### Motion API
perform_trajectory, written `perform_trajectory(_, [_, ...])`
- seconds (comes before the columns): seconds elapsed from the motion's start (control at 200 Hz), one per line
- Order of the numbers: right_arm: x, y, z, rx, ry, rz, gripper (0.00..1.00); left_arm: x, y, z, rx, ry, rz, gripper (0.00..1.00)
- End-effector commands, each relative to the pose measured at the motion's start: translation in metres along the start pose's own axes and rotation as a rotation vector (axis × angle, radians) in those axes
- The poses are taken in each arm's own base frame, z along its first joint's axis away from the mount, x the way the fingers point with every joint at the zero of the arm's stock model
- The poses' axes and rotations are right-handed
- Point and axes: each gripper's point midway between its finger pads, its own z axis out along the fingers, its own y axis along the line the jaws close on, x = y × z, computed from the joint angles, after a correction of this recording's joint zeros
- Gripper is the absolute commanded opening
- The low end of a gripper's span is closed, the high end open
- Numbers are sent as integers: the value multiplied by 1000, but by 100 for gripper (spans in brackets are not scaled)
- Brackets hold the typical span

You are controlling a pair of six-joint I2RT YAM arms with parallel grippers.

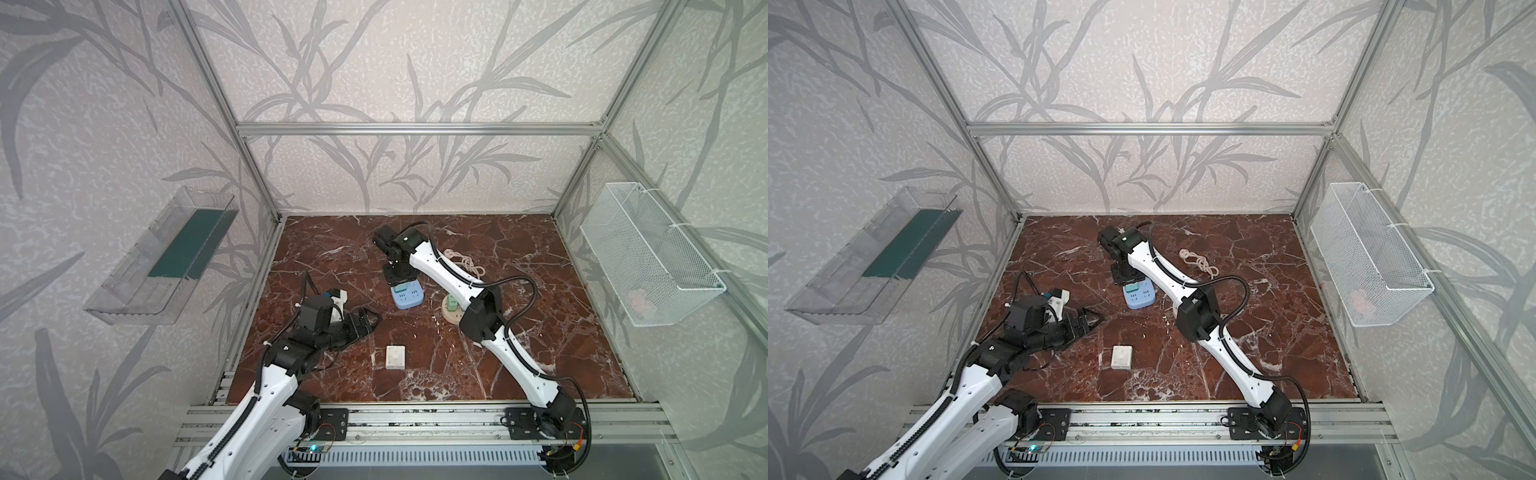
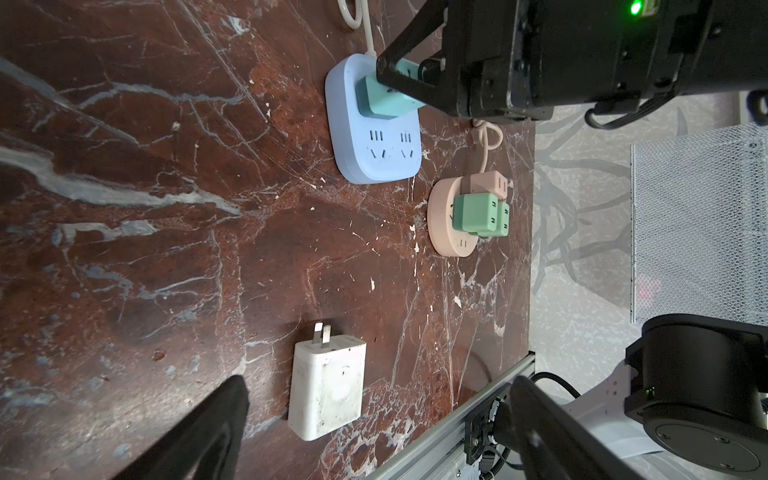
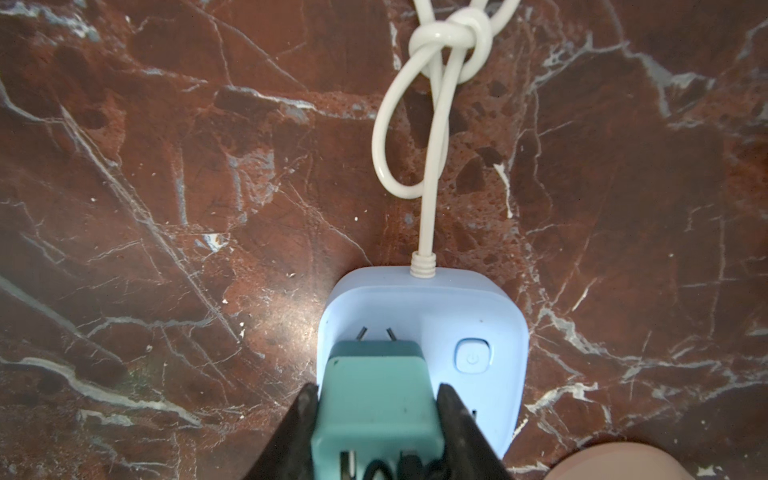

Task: Insert the plug
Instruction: 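Open the right gripper and lift it off the plugged teal charger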

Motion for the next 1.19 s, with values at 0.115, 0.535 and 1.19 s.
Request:
perform_trajectory(0.115, [3, 0, -14, -34, 13, -3, 60, -2, -4, -5, 6, -9, 0, 95])
perform_trajectory(0.535, [9, -6, -50, -32, 8, -24, 77, -3, -3, -2, -5, 5, 11, 95])
perform_trajectory(1.19, [111, 2, -112, -70, -92, -98, 77, -1, 13, -18, -124, -13, 85, 96])
